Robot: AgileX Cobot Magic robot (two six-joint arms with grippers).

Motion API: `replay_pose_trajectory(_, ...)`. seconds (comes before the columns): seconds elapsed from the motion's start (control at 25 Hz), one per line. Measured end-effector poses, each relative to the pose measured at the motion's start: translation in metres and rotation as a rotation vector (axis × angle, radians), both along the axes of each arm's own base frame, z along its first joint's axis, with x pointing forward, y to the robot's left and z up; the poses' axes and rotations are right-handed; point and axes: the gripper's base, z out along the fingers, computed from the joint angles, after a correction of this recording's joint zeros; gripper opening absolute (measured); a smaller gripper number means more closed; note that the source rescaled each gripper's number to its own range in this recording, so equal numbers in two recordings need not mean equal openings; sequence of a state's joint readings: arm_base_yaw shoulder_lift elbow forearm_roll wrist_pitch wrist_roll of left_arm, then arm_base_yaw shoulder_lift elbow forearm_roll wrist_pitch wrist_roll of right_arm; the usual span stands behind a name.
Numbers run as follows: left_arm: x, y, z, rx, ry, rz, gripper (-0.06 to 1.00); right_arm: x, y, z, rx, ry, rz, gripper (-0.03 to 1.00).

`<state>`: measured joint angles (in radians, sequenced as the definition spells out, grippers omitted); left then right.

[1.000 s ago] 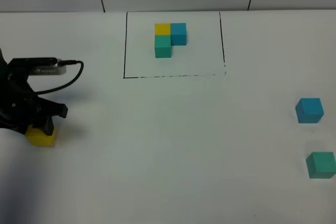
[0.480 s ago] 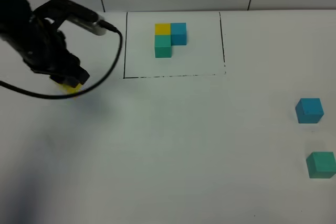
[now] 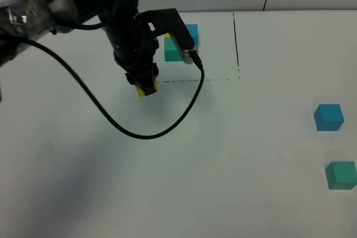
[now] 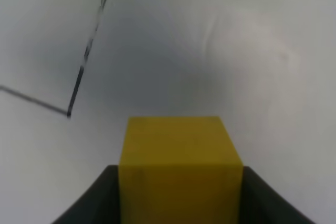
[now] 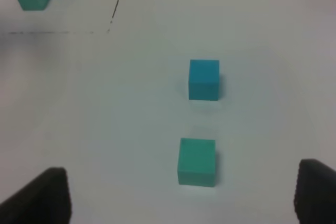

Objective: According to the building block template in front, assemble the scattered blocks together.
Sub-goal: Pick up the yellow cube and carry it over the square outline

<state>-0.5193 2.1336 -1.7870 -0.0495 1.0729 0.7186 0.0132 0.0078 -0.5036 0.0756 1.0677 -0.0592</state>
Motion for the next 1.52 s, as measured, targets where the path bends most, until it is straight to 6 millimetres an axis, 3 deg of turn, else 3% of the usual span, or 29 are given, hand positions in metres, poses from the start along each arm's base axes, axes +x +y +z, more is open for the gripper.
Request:
replay_pose_trajectory(0.24, 0.016, -0.045, -0.028, 0.007, -0.020, -0.182, 0.00, 0.000, 0.000, 0.000, 0.000, 0.000, 0.000, 0.73)
replay_pose_trajectory(0.48, 0.021, -0.064, -0.054, 0.031, 0.001, -0.320, 0.00, 0.000, 0.000, 0.000, 0.000, 0.000, 0.000, 0.73)
replay_pose_trajectory(0.72, 0.023, -0.069, -0.070, 0.033, 0.001, -0.336, 0.00, 0.000, 0.000, 0.000, 0.000, 0.000, 0.000, 0.73)
replay_pose_trajectory(1.52, 0.025, -0.072, -0.078, 0.033, -0.008, -0.341, 0.00, 0.000, 0.000, 0.000, 0.000, 0.000, 0.000, 0.73)
